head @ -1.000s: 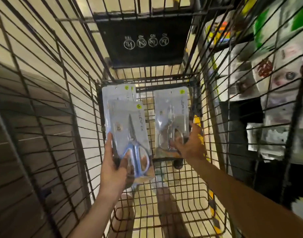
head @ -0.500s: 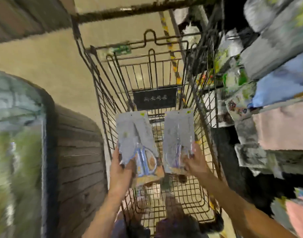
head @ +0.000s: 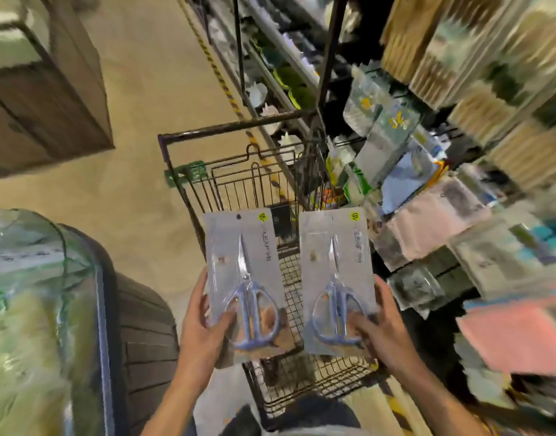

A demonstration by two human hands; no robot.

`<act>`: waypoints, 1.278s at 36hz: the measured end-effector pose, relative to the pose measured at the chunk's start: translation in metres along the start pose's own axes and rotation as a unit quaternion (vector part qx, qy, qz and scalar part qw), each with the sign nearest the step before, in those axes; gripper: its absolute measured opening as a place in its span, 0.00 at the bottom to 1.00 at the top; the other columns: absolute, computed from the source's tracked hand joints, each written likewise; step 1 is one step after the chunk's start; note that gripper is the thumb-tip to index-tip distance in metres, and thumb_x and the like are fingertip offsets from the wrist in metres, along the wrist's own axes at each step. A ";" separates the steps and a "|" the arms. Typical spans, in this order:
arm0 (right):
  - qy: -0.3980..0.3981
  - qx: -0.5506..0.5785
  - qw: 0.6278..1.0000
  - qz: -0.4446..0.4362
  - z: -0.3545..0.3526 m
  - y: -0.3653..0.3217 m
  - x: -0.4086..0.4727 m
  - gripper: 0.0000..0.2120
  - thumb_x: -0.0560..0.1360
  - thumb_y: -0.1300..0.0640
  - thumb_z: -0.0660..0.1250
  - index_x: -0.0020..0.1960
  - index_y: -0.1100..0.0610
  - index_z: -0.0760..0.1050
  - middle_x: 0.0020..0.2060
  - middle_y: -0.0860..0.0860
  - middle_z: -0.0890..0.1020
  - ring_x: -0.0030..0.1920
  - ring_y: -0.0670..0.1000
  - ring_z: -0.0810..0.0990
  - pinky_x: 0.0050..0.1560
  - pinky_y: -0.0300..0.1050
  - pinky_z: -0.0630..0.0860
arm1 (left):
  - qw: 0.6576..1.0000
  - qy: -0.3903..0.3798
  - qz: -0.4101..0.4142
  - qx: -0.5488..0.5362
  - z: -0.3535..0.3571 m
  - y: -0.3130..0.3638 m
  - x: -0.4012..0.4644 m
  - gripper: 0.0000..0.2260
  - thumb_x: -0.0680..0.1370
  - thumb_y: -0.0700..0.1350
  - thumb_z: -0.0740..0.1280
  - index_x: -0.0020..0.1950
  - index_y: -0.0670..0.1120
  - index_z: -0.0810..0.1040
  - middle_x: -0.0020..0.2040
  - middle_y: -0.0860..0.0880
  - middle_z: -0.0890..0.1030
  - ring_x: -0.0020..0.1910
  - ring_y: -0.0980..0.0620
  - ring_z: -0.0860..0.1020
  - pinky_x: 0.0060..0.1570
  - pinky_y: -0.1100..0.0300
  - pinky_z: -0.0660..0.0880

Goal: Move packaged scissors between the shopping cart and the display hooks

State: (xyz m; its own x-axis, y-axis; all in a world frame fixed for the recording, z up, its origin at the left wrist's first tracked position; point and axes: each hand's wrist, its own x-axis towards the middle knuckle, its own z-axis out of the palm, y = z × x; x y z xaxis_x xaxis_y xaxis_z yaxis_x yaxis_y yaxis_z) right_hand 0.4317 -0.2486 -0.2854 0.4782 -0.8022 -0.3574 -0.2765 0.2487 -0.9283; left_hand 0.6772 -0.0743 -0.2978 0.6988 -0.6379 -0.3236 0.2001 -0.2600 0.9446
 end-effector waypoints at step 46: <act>0.594 0.126 0.775 -0.177 -0.292 0.152 -0.627 0.34 0.78 0.62 0.70 0.76 0.37 0.63 0.65 0.47 0.80 0.61 0.52 0.83 0.60 0.55 0.81 | 0.827 -0.504 0.251 0.003 0.347 0.004 -0.495 0.35 0.77 0.30 0.69 0.77 0.58 0.65 0.62 0.68 0.80 0.62 0.66 0.78 0.58 0.69 0.77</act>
State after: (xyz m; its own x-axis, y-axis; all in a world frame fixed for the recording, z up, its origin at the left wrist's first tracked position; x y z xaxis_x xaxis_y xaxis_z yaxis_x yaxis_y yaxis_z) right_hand -0.1532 0.1335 -0.1724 -0.6583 -0.7410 0.1324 -0.0599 -0.1238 -0.9905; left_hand 0.0934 -0.0113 -0.1523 -0.2339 -0.9459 0.2249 0.0532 0.2185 0.9744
